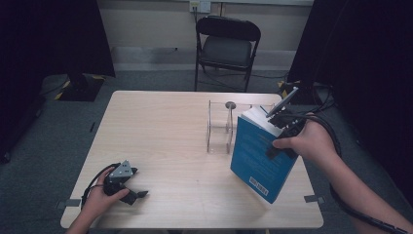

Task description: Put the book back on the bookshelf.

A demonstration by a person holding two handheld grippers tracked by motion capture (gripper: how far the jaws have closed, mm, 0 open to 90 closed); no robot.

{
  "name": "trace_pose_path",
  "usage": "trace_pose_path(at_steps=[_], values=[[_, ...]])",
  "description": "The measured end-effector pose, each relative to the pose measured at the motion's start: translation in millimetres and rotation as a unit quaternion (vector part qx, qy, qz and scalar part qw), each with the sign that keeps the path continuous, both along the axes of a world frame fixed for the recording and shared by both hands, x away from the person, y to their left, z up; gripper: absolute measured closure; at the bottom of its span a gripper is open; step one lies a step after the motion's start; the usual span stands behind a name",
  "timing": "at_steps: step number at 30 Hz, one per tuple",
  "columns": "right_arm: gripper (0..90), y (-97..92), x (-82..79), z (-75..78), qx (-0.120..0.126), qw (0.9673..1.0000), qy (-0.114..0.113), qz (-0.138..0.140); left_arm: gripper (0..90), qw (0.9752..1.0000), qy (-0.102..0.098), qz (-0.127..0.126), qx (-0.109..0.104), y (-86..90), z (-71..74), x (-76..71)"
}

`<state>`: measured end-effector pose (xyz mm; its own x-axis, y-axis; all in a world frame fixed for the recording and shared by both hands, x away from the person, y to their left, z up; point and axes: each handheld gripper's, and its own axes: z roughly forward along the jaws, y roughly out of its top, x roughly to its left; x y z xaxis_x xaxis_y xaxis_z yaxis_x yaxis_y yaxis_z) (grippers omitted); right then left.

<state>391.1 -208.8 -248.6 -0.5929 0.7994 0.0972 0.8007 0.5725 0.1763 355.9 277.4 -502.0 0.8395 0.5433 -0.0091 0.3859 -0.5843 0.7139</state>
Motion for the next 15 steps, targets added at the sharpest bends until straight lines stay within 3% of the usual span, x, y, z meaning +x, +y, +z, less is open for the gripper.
trace_pose_path(at_steps=[6, 15], values=[[61.8, -10.2, 1.6, 0.5, -0.013, 0.9999, -0.001, -0.009, 1.7, 1.0, 0.0, 0.0, 0.0, 0.0, 0.0, 0.0], [61.8, -26.3, 5.5, 1.1, -0.014, 0.9994, -0.001, -0.033, 1.7, 1.0, 0.0, 0.0, 0.0, 0.0, 0.0, 0.0]])
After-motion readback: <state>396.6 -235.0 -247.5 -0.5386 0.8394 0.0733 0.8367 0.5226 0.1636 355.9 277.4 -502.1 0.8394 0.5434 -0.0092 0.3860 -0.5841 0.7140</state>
